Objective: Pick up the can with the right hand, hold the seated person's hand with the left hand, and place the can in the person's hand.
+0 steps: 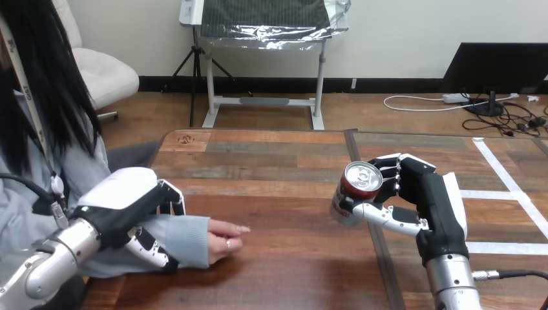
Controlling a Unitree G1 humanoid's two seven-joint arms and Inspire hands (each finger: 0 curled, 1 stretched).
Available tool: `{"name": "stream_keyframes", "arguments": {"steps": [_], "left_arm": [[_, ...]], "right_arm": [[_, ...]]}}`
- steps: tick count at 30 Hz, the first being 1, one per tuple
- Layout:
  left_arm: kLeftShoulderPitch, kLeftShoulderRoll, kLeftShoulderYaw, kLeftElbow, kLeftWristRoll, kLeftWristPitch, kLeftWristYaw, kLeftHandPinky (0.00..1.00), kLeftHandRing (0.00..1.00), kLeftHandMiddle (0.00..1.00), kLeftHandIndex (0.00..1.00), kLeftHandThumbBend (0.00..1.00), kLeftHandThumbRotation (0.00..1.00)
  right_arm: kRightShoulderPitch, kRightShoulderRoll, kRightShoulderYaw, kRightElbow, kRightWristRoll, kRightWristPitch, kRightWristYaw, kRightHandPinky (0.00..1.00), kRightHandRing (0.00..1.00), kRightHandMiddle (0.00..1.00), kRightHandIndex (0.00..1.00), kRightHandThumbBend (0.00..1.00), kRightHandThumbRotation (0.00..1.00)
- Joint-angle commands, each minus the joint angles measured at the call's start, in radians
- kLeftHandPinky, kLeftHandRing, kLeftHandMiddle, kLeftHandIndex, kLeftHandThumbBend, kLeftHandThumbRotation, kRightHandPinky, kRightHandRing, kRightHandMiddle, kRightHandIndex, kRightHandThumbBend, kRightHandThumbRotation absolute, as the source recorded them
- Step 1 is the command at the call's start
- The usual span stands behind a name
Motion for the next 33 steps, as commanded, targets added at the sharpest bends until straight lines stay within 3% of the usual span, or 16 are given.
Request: {"name": "stream_keyframes", "arguments": {"steps": [1,33], "left_arm": [[-0.026,0.003,0.017,-0.059,-0.037,-0.013,0.002,0.23,0.30,0.37,0.39,0.86,0.00],[-0.032,0.006,0.024,-0.054,-0.056,-0.040,0.003,0.20,0.26,0.32,0.33,0.82,0.00]], "right_arm": [[-0.053,0.010,0.007,-0.070,0.001,-0.006,-0.005,0.38,0.42,0.48,0.51,0.79,0.00],[-0.053,0.018,0.030,-0.076,0.004,0.000,0.001,0.36,0.41,0.47,0.51,0.79,0.00]]}}
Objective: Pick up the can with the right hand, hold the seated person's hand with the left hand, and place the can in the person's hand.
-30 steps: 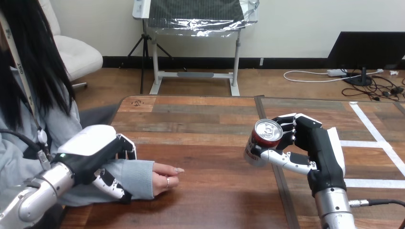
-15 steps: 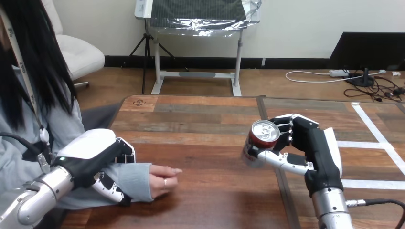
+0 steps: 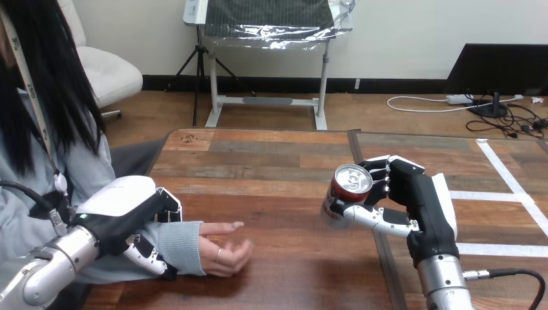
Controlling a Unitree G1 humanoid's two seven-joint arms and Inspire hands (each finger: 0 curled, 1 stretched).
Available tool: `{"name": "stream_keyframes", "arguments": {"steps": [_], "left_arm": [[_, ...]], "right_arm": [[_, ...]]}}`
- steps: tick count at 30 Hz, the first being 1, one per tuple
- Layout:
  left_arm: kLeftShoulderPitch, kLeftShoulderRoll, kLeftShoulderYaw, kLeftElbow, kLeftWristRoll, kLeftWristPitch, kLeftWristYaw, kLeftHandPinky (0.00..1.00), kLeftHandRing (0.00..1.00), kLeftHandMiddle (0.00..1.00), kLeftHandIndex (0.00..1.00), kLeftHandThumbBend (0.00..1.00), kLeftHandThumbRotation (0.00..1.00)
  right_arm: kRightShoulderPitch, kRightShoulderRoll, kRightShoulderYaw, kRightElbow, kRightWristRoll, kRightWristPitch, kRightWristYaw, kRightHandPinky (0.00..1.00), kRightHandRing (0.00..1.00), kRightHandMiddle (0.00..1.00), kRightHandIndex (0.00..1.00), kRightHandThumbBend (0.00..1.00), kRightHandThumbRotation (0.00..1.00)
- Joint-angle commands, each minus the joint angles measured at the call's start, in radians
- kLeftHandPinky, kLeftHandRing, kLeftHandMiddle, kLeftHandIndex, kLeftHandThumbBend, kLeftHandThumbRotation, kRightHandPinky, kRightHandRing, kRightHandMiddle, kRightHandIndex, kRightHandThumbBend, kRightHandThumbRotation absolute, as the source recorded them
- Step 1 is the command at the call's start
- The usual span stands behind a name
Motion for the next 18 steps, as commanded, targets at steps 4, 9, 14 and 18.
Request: {"name": "stream_keyframes", "arguments": {"steps": [4,9,14,18], "left_arm": [[-0.056,0.002,0.024,-0.049,-0.037,-0.034,0.018,0.20,0.26,0.32,0.33,0.81,0.00],[-0.056,0.002,0.027,-0.051,-0.039,-0.043,0.024,0.20,0.26,0.32,0.32,0.81,0.00],[-0.059,0.002,0.028,-0.050,-0.036,-0.053,0.034,0.20,0.26,0.32,0.32,0.82,0.00],[-0.060,0.001,0.031,-0.059,-0.042,-0.052,0.024,0.20,0.26,0.32,0.32,0.83,0.00]], "right_arm": [[-0.054,0.008,0.001,-0.072,0.007,-0.007,0.001,0.36,0.41,0.47,0.51,0.79,0.00],[-0.057,0.009,0.005,-0.067,0.000,-0.014,-0.003,0.36,0.40,0.47,0.51,0.80,0.00],[-0.056,0.017,0.006,-0.070,0.003,-0.004,-0.002,0.36,0.40,0.47,0.51,0.80,0.00],[-0.057,0.023,0.007,-0.070,0.007,-0.001,0.003,0.35,0.40,0.47,0.51,0.80,0.00]]}}
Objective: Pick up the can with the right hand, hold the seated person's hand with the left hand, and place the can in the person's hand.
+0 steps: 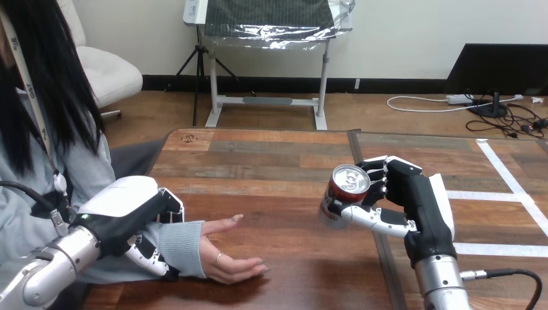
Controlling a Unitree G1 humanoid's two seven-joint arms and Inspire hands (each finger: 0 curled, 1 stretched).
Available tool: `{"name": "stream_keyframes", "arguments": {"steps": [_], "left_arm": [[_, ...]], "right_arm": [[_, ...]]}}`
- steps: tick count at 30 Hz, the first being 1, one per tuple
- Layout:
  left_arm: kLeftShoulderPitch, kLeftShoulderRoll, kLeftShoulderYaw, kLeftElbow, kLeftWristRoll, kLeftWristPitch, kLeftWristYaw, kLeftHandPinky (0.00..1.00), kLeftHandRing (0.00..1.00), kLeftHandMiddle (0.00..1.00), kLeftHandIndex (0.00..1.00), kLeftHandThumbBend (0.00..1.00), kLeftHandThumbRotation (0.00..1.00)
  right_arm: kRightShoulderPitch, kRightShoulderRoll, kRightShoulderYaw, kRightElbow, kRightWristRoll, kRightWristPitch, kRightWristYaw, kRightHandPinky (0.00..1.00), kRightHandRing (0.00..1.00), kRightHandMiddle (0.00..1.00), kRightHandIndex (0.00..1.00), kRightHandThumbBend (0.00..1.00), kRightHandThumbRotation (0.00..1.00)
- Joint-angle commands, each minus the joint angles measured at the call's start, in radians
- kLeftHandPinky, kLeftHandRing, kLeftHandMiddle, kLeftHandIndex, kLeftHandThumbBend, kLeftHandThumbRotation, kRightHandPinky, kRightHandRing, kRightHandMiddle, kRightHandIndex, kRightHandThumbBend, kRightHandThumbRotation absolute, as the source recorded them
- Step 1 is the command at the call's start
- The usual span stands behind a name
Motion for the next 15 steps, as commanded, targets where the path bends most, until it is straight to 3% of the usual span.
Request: {"name": "stream_keyframes", "arguments": {"steps": [1,7,15], "left_arm": [[-0.060,0.002,0.031,-0.061,-0.043,-0.028,0.020,0.20,0.26,0.32,0.32,0.83,0.00],[-0.059,0.002,0.036,-0.073,-0.047,-0.040,0.027,0.20,0.26,0.32,0.32,0.83,0.00],[-0.051,-0.001,0.050,-0.108,-0.086,-0.033,-0.017,0.20,0.25,0.32,0.33,0.83,0.00]], "right_arm": [[-0.057,0.012,0.004,-0.068,0.010,-0.007,0.006,0.35,0.40,0.47,0.51,0.80,0.00],[-0.059,0.017,0.009,-0.070,-0.006,-0.006,-0.005,0.35,0.39,0.46,0.50,0.80,0.00],[-0.056,0.024,0.021,-0.079,-0.023,-0.005,-0.011,0.34,0.39,0.46,0.50,0.81,0.00]]}}
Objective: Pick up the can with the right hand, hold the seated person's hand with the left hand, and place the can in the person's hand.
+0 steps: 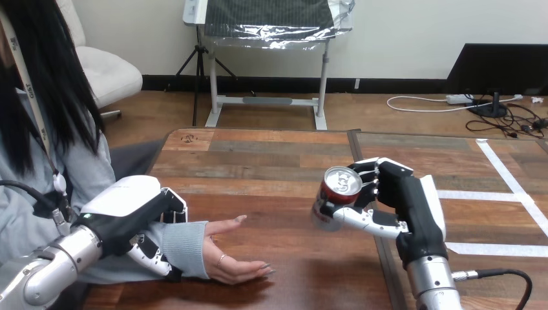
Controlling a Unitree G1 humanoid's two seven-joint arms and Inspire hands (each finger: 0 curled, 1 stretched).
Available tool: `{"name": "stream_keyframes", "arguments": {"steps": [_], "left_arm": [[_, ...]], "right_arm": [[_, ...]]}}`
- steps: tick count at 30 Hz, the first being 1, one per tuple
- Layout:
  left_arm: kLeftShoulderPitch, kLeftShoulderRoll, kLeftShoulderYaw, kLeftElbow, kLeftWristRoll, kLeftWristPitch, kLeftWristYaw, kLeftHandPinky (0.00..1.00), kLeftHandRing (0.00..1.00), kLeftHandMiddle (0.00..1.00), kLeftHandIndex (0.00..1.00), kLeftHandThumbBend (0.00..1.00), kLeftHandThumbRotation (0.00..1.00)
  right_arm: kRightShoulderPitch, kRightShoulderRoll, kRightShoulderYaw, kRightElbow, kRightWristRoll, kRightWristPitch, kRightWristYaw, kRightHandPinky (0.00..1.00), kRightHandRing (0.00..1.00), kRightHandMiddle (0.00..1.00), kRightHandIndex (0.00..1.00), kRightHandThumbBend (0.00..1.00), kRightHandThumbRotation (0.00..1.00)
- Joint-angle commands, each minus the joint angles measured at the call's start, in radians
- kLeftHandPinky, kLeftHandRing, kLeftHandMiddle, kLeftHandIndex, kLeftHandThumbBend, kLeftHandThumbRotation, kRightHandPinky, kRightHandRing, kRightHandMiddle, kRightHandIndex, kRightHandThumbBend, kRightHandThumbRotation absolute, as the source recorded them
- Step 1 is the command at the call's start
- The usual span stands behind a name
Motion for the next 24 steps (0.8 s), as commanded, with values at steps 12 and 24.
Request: {"name": "stream_keyframes", "arguments": {"steps": [12,24], "left_arm": [[-0.055,-0.006,0.052,-0.149,-0.081,-0.003,-0.018,0.20,0.26,0.33,0.33,0.85,0.00],[-0.061,-0.027,0.056,-0.201,-0.098,0.017,-0.031,0.22,0.27,0.34,0.34,0.86,0.00]], "right_arm": [[-0.061,0.030,0.025,-0.074,0.011,-0.007,0.014,0.34,0.39,0.46,0.50,0.80,0.00],[-0.058,0.057,0.049,-0.086,-0.043,-0.008,-0.025,0.33,0.38,0.45,0.49,0.81,0.00]]}}
